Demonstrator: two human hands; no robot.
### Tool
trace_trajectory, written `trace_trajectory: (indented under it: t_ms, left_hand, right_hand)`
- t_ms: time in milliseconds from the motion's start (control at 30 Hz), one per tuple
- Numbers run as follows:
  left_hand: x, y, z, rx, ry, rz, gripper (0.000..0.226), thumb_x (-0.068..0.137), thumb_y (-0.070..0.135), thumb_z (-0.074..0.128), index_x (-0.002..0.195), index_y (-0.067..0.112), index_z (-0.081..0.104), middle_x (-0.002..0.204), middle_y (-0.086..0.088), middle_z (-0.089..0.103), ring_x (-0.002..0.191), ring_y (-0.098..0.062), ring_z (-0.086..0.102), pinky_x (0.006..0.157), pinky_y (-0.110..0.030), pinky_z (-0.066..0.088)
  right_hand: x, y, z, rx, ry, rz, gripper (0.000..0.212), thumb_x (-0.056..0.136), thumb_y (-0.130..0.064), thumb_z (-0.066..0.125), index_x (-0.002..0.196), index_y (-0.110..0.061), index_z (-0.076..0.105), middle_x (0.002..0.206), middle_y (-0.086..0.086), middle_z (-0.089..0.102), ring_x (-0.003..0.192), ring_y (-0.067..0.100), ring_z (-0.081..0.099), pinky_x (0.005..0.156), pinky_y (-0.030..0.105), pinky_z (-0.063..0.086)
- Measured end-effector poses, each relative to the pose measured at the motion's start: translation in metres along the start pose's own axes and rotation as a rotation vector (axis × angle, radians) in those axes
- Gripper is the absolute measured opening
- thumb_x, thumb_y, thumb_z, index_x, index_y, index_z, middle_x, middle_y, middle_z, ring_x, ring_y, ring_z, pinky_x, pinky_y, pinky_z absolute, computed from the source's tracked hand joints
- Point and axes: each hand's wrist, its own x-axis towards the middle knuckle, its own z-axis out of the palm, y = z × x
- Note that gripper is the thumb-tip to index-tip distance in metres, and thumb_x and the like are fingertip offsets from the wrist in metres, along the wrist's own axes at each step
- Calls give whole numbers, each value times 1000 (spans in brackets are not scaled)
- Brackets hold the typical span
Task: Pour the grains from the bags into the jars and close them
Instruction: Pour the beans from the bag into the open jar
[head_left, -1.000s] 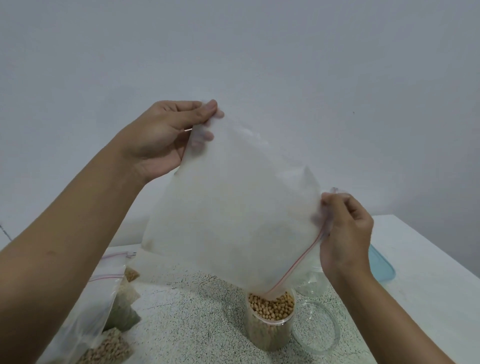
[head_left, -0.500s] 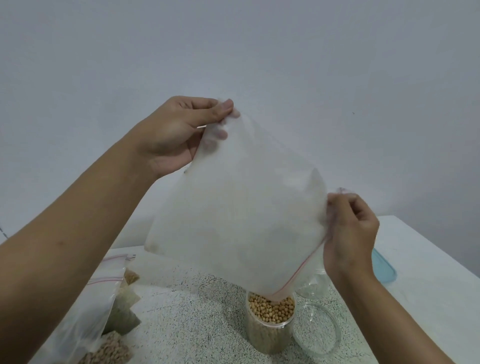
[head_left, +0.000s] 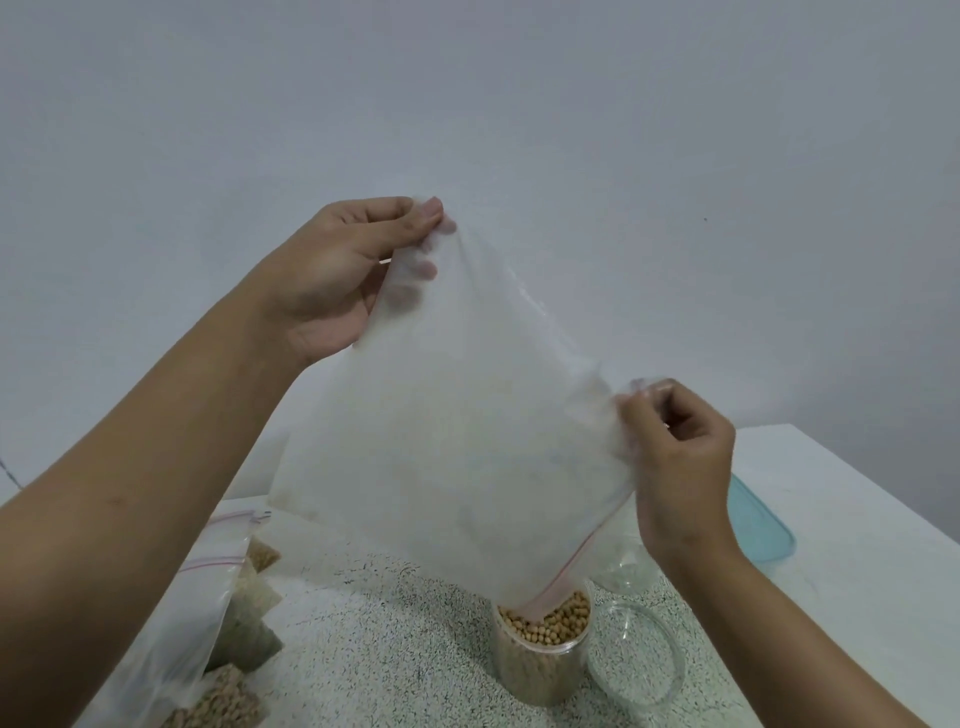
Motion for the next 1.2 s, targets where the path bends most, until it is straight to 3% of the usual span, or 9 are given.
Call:
trace_trajectory:
  t_ms: [167, 300, 400, 533, 633, 733, 900, 1067, 1200]
  left_hand:
    - [-2, -5, -1, 197, 19, 112, 22, 98, 37, 61, 95, 19, 71, 84, 1, 60, 72, -14, 54, 70, -31, 42]
    - [-14, -21, -9, 591, 36, 280, 26, 104, 51, 46, 111, 33, 62, 88, -1, 67, 79, -25, 64, 68, -47, 48]
    - [-23, -41, -13, 700, 60, 354, 22, 105, 52, 43, 118, 38, 54, 91, -8, 65, 77, -35, 62, 64, -45, 51]
    - [-17, -36, -3, 749, 183, 487, 16, 107, 44, 45, 112, 31, 53, 76, -22, 51, 62, -41, 44, 53, -43, 42]
    - [-3, -19, 15, 833, 125, 549, 22, 108, 44, 43, 114, 25, 53, 68, -20, 48, 56, -34, 42, 52, -35, 36]
    - [11, -4, 35, 942, -10, 577, 27, 109, 43, 41, 117, 20, 51, 62, -16, 45, 50, -27, 39, 52, -30, 33]
    - [20, 4, 56, 938, -144, 586, 26, 108, 42, 42, 116, 19, 51, 73, -17, 54, 57, -29, 45, 57, -30, 39]
    - [21, -5, 54, 890, -142, 537, 25, 108, 42, 43, 109, 18, 49, 62, -7, 43, 52, -14, 33, 53, -21, 31]
    - [22, -5, 56, 826, -106, 516, 27, 107, 44, 45, 104, 17, 49, 59, 6, 39, 53, -12, 33, 53, -23, 30]
  right_hand:
    - [12, 6, -6, 148, 50, 116, 40, 95, -3, 64, 64, -18, 44, 68, -5, 40, 66, 7, 38, 63, 18, 35]
    - [10, 21, -10, 239, 53, 194, 34, 95, -10, 67, 65, -22, 58, 75, -7, 50, 86, 11, 49, 83, 27, 41]
    - [10, 23, -9, 262, 64, 256, 30, 97, -13, 65, 69, -21, 60, 74, -9, 53, 77, 9, 51, 76, 25, 44]
    - [12, 19, -5, 168, 64, 250, 32, 102, -22, 60, 70, -24, 58, 72, -8, 51, 67, 6, 49, 63, 23, 44]
    - [17, 15, -1, 102, 116, 263, 32, 106, -24, 52, 73, -24, 51, 66, -10, 49, 60, 4, 47, 57, 20, 43]
    - [19, 19, -4, 47, 175, 294, 33, 105, -25, 50, 73, -26, 48, 69, -9, 49, 63, 5, 47, 64, 25, 40]
    - [17, 24, -8, 8, 251, 318, 31, 105, -25, 47, 74, -24, 47, 68, -12, 48, 62, 3, 45, 64, 25, 38]
    - [20, 25, -13, -46, 288, 294, 32, 106, -26, 47, 74, -24, 46, 66, -15, 47, 63, 3, 44, 64, 24, 37]
    - [20, 25, -12, -39, 295, 298, 33, 106, -25, 47, 73, -23, 44, 61, -17, 47, 55, -2, 43, 56, 17, 37]
